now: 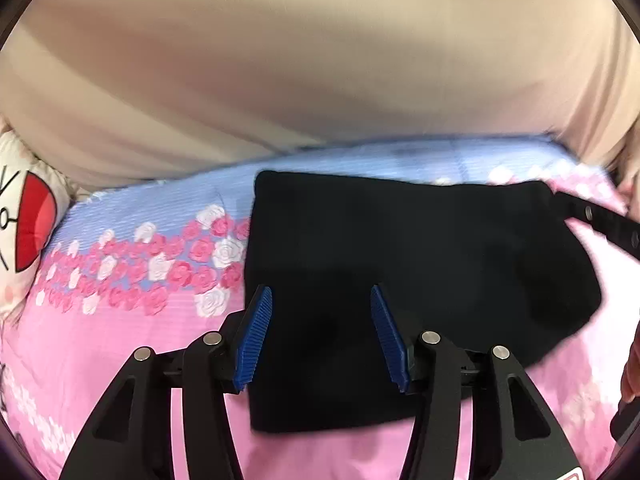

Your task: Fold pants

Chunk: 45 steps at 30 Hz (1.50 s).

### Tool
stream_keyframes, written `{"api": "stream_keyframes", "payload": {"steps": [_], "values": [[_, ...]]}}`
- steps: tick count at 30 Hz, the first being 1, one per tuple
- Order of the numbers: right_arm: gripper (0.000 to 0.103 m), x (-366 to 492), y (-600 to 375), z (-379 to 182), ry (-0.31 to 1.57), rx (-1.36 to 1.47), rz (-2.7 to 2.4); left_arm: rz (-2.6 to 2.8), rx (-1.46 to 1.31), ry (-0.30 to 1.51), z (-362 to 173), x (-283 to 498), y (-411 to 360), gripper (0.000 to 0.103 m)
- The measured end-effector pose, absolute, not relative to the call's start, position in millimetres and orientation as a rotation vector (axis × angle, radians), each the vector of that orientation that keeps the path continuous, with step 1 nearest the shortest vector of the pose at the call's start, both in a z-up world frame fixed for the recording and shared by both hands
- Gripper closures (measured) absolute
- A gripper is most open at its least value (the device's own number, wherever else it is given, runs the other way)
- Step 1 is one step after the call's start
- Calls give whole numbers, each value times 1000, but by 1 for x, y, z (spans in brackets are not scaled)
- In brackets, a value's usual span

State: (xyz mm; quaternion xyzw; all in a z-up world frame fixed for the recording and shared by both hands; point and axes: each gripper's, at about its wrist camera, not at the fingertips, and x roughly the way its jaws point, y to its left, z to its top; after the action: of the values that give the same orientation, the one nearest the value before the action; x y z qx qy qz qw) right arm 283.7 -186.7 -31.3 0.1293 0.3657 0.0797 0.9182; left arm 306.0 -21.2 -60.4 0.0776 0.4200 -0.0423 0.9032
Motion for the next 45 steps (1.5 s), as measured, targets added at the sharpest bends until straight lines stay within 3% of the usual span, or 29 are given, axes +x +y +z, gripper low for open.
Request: {"api": "stream_keyframes", "payload": {"steps": [4,6,12,16,18,20,21,23,27,35,45], "values": [[103,315,-215,-70,822,209,-20,-62,153,923,-93,329,-13,50],[103,313,-243,-82,810,370,66,-64,165,899,-94,327,-12,45],[101,255,-205,-34,735,283,156,-49,155,887,-85,319,-12,46],[103,225,-190,-63,806,160,124,-39,174,884,-86,312,-11,46],[103,223,-205,-77,778,249,161,-40,174,889,-87,311,-12,46],[103,212,-210,-66,770,344,136,-29,178,891,-86,310,-13,46],[98,206,-206,-57,742,325,129,-28,180,889,-85,308,-13,46],[99,193,-191,-43,692,239,133,-28,173,892,-85,308,-13,46],[103,203,-198,-70,761,228,62,-34,148,895,-82,301,-12,46],[97,147,-183,-18,645,275,103,-68,134,844,-64,253,-19,46],[97,107,-163,-22,647,292,134,-18,89,808,-48,187,-17,46]]}}
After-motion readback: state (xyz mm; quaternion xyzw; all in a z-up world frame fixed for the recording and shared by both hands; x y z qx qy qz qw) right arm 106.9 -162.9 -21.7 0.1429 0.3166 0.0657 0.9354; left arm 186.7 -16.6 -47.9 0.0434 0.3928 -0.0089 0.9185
